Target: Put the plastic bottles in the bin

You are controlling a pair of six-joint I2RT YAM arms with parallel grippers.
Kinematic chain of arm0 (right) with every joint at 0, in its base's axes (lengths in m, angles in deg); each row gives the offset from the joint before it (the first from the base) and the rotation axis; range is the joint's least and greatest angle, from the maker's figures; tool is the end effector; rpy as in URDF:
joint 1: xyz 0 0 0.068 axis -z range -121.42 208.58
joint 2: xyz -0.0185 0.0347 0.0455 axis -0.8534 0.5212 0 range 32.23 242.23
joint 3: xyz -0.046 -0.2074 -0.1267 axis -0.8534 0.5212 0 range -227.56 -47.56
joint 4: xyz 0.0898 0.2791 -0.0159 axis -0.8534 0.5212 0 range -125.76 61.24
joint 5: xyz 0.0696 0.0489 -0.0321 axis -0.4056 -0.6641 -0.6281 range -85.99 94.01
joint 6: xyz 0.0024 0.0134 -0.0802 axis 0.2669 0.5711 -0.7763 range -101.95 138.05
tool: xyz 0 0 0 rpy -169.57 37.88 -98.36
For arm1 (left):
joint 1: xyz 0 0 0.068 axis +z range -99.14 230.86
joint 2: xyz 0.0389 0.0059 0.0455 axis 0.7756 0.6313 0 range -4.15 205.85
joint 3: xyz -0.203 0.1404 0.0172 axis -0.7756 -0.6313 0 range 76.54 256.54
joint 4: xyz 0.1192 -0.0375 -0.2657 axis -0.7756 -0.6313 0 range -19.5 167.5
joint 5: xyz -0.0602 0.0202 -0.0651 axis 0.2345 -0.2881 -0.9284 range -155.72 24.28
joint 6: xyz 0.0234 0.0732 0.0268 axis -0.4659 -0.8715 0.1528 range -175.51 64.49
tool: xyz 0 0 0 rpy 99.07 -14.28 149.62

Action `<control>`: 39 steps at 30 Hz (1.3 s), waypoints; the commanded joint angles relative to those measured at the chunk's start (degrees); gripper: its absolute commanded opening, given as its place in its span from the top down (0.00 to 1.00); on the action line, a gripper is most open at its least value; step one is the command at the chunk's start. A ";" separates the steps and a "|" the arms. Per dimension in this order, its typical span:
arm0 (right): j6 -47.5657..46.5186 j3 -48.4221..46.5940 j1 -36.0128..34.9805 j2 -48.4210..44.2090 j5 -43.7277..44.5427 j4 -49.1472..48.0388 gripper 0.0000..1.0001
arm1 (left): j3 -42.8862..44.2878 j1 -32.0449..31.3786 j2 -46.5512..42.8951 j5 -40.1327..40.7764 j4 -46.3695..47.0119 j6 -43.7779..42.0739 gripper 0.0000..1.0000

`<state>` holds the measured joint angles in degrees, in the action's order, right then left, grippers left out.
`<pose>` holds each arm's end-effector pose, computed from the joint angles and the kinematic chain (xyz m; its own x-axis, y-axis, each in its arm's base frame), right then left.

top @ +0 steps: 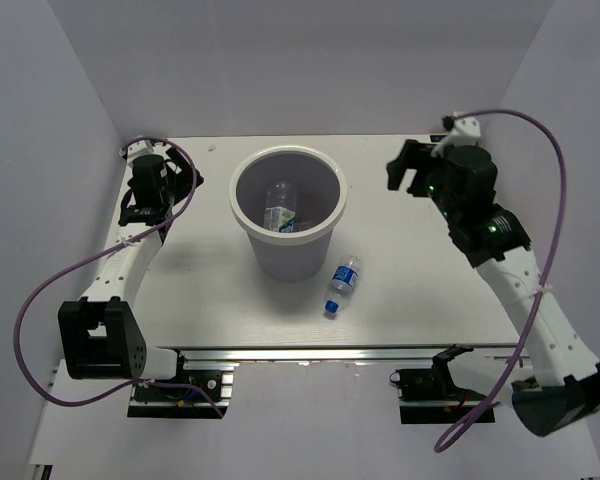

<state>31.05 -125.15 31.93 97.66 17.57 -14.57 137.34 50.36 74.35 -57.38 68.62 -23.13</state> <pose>0.2953 0.1297 0.4247 -0.1883 0.1502 -0.9706 -0.1917 0.9636 0.1863 0.3854 0.0068 0.2543 -0.3131 -0.5272 -0.7900 -0.3419 0.8386 -0.4241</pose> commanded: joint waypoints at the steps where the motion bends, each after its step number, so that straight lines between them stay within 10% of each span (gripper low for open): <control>1: 10.81 7.76 5.37 -5.13 1.12 3.32 0.11 | 1.34 0.40 -0.45 0.28 0.62 -0.21 0.02; 16: 20.84 29.76 3.99 5.49 -25.14 -2.98 0.11 | 0.11 0.40 0.08 -0.25 -0.08 -0.65 0.02; 27: 29.28 28.63 -6.12 22.10 -11.04 -7.57 0.12 | -0.32 0.40 1.92 -1.92 0.01 -1.09 0.02; 31: 28.75 27.49 -7.18 24.92 -9.52 -7.30 0.26 | 0.20 2.34 1.83 -1.31 -0.96 -0.92 0.02; 36: 26.48 26.35 -6.57 19.40 -1.83 -7.23 0.71 | 0.20 2.51 1.22 -0.61 -1.13 -0.83 0.02; 39: 22.79 21.43 -5.52 14.21 8.81 0.50 0.73 | 0.55 2.60 1.04 -0.78 -0.87 -0.65 0.02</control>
<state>57.23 -97.50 25.35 117.97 13.44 -18.09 137.23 52.94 77.04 -58.54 68.03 -23.54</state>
